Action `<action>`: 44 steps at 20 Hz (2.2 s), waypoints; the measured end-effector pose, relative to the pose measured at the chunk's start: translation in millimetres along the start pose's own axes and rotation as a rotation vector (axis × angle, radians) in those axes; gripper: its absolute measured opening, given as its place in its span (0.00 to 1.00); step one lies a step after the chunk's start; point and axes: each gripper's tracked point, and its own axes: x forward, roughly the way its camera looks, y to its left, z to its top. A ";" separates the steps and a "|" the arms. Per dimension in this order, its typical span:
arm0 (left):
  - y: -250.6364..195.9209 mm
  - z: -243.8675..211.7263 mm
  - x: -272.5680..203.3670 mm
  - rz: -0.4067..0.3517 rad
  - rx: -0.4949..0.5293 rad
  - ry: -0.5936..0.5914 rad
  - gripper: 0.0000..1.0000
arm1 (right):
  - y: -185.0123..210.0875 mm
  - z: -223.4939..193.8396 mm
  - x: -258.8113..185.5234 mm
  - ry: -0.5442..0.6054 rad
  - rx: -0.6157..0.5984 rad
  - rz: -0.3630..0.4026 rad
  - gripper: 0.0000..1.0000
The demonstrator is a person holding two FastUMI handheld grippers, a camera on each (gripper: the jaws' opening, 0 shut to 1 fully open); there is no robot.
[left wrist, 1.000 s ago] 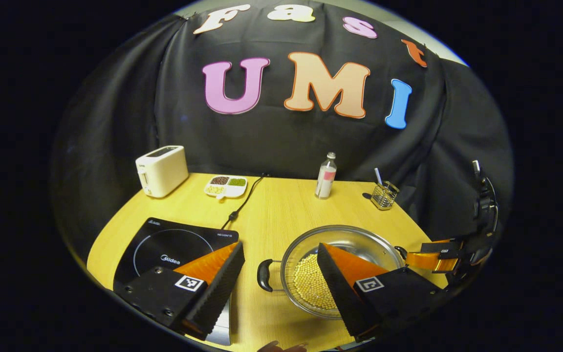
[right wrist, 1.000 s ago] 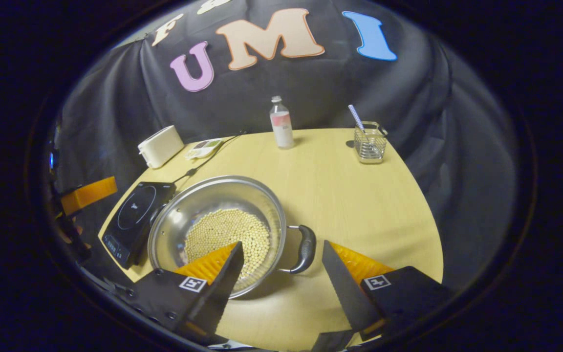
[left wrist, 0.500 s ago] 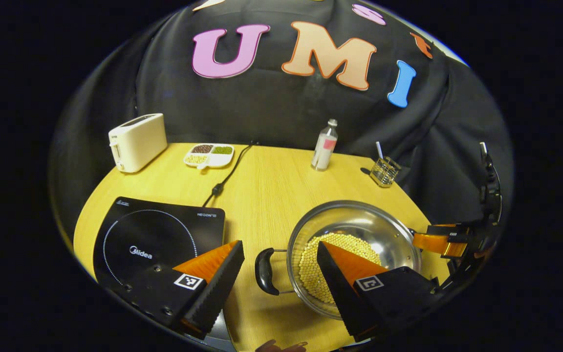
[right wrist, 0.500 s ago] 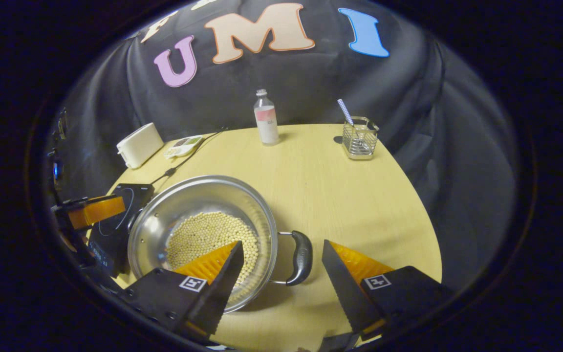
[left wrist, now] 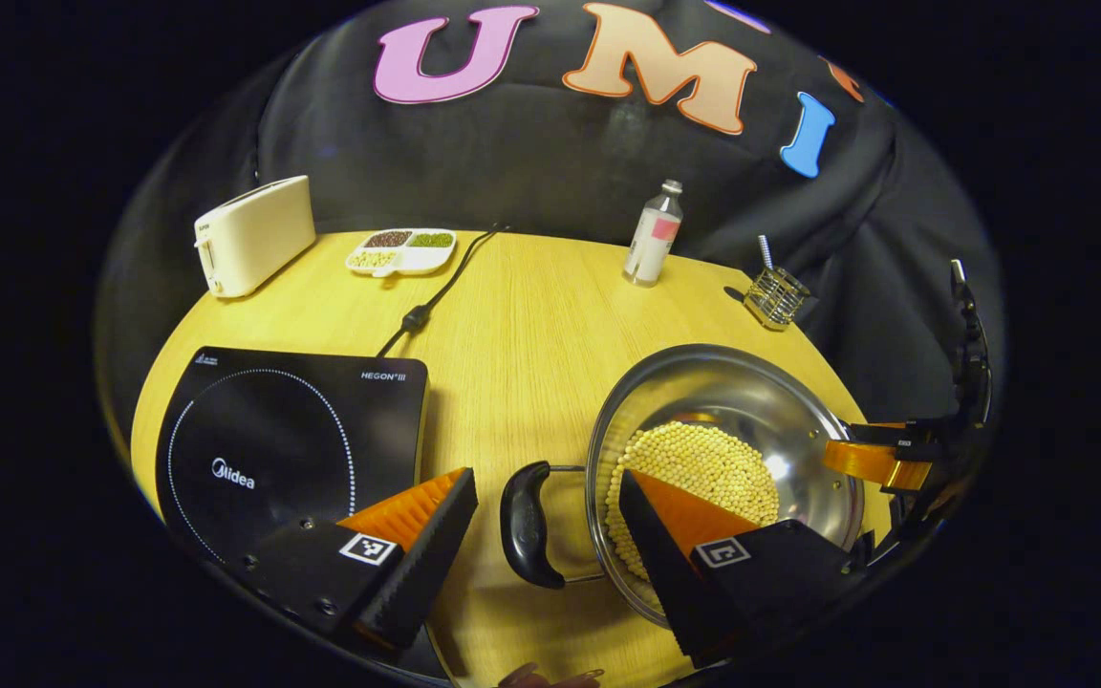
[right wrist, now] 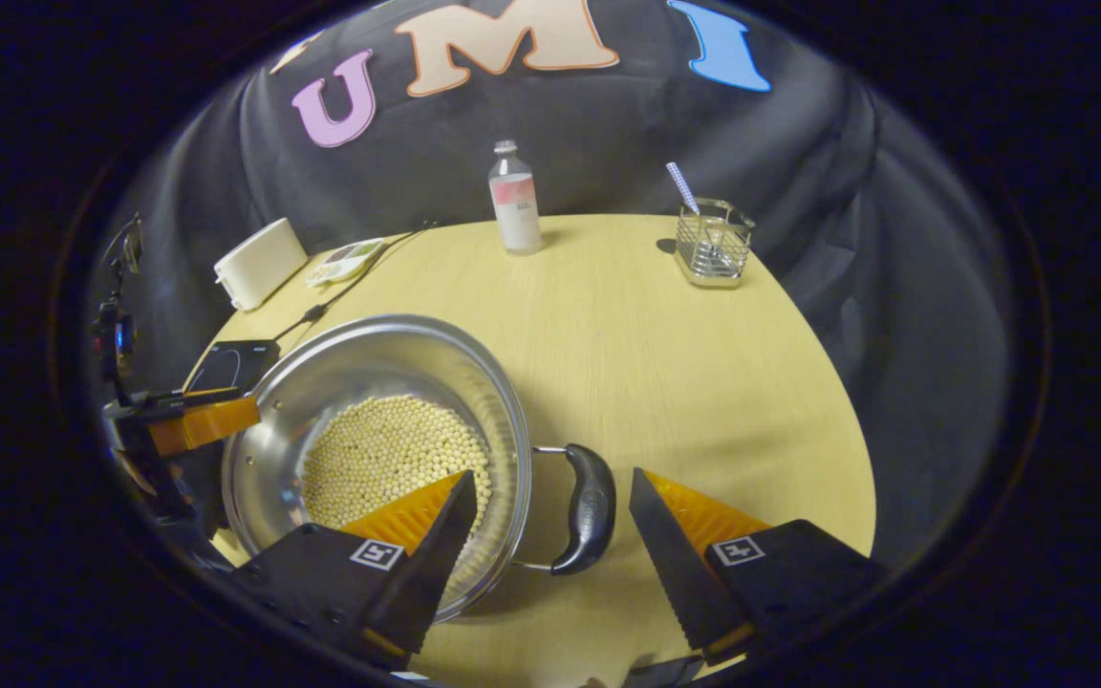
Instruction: First push the handle of the pot to place it horizontally, then grasp the pot with both hands and set it on the induction cooktop.
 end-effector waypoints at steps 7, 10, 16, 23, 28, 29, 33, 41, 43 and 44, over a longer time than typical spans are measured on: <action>2.9 -13.2 11.3 0.014 -0.041 0.049 0.97 | -2.4 -12.7 21.8 0.066 0.081 0.002 0.95; 2.8 -16.0 14.5 0.020 -0.041 0.062 0.97 | 0.0 -18.0 27.8 0.088 0.088 0.010 1.00; 6.4 -14.1 19.2 0.043 -0.035 0.061 0.94 | 2.0 -18.7 34.9 0.103 0.099 0.018 0.88; -0.9 -17.1 22.1 0.041 -0.036 0.081 0.76 | 2.4 -19.5 35.0 0.115 0.117 0.018 0.63; -0.8 -17.6 23.1 0.040 -0.043 0.083 0.66 | 2.2 -19.3 36.0 0.108 0.110 0.021 0.56; -0.7 -17.9 22.8 0.041 -0.043 0.085 0.66 | 2.7 -19.0 36.3 0.107 0.107 0.020 0.62; -1.3 -17.9 22.8 0.037 -0.047 0.086 0.65 | 2.1 -19.3 36.8 0.104 0.108 0.017 0.56; -2.3 -19.0 20.5 0.050 -0.073 0.100 0.63 | 1.6 -18.8 37.8 0.099 0.110 0.019 0.56; -4.2 -20.6 19.3 0.061 -0.084 0.098 0.63 | 0.6 -18.0 38.3 0.097 0.105 0.029 0.56; -4.9 -21.4 18.4 0.063 -0.081 0.095 0.63 | -0.3 -18.1 38.5 0.096 0.100 0.031 0.56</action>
